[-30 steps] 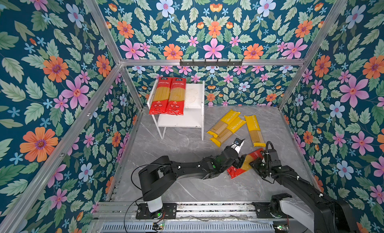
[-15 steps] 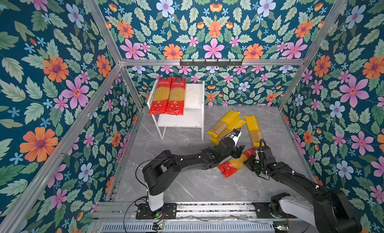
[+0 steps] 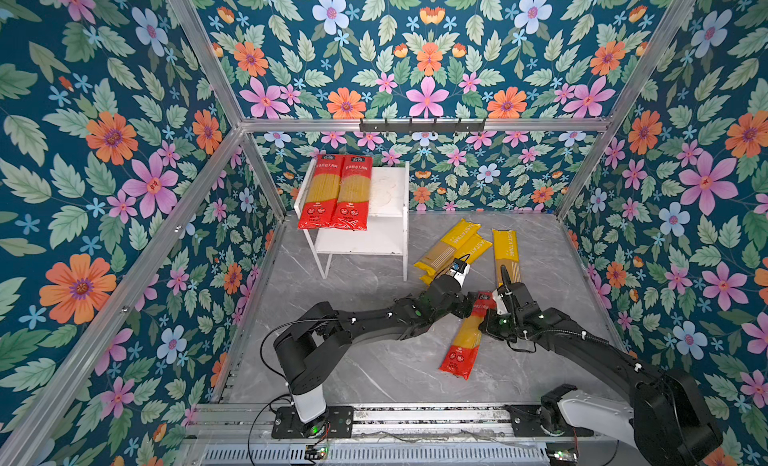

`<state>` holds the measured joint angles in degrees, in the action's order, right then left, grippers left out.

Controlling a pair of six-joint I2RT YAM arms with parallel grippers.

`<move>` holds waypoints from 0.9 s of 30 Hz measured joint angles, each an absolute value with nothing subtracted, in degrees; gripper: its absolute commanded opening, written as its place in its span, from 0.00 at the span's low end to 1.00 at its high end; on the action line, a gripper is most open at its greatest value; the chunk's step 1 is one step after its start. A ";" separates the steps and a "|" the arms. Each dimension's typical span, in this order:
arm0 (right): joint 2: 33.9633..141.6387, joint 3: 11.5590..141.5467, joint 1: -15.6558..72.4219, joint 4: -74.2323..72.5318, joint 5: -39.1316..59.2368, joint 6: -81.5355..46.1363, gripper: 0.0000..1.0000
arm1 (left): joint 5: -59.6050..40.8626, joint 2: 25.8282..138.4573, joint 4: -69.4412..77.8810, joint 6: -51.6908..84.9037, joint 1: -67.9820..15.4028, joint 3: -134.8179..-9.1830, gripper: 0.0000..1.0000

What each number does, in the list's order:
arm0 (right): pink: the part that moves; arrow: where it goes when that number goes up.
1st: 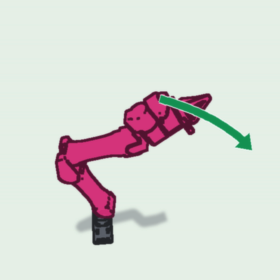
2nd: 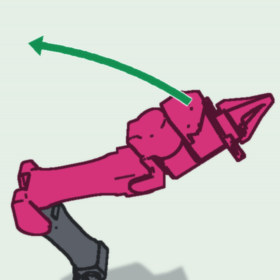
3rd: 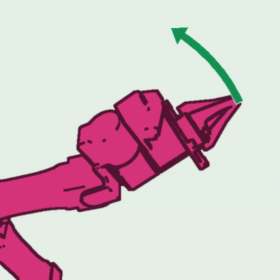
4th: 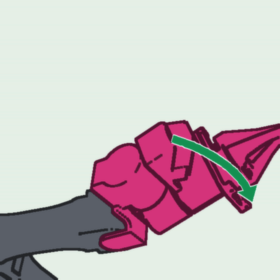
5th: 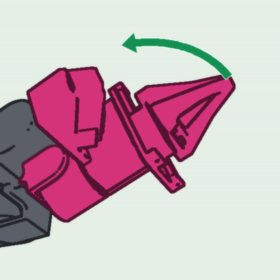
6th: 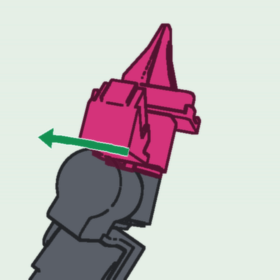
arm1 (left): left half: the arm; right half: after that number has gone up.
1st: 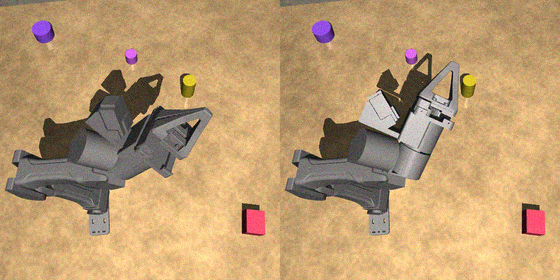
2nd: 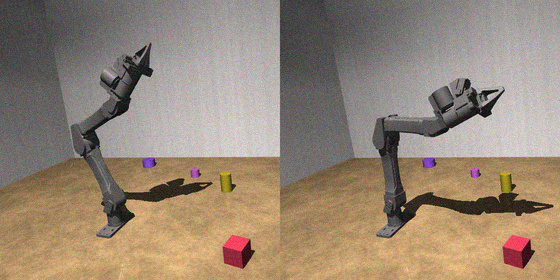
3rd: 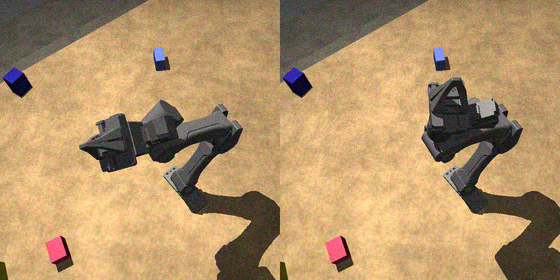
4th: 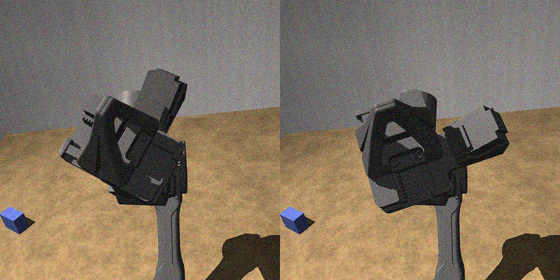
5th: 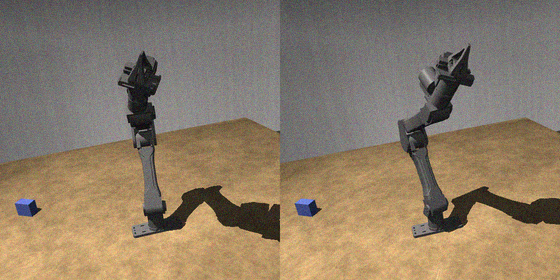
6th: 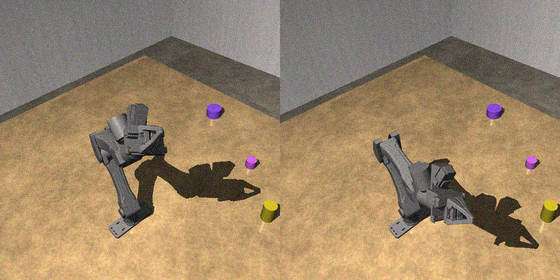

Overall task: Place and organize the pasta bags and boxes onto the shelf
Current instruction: 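Grasp the red bag's middle with the left gripper beside the right gripper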

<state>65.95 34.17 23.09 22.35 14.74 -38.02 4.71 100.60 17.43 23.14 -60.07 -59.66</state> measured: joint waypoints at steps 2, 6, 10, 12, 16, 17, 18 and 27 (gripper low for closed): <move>64.66 33.50 20.27 22.85 15.57 -37.15 0.26 | 4.62 100.62 16.64 25.10 -60.07 -58.13 0.69; 60.53 29.91 14.68 21.69 19.40 -37.67 0.51 | 4.05 101.51 14.90 28.16 -60.12 -56.29 0.70; 61.01 29.36 11.97 19.73 21.93 -38.87 0.59 | 2.72 102.89 14.39 29.54 -60.12 -56.53 0.69; 62.24 27.66 8.58 17.15 23.42 -39.75 0.60 | 1.37 103.72 14.44 29.82 -60.12 -56.51 0.68; 63.40 23.57 5.41 13.19 27.11 -41.91 0.59 | -1.04 106.06 15.03 31.31 -60.12 -55.94 0.65; 63.72 23.14 5.28 11.99 27.70 -41.98 0.57 | -1.83 106.63 15.29 31.55 -60.12 -55.72 0.64; 64.38 22.68 5.15 10.26 28.23 -42.15 0.56 | -2.68 107.18 15.62 32.05 -60.14 -55.51 0.62; 75.64 19.79 5.13 -7.40 34.13 -45.06 0.27 | -7.09 110.15 21.87 35.99 -60.88 -53.49 0.37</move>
<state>75.64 19.79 5.13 -7.40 34.13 -45.06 -7.09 110.15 21.87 35.99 -60.88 -53.49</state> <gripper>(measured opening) 0.337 0.422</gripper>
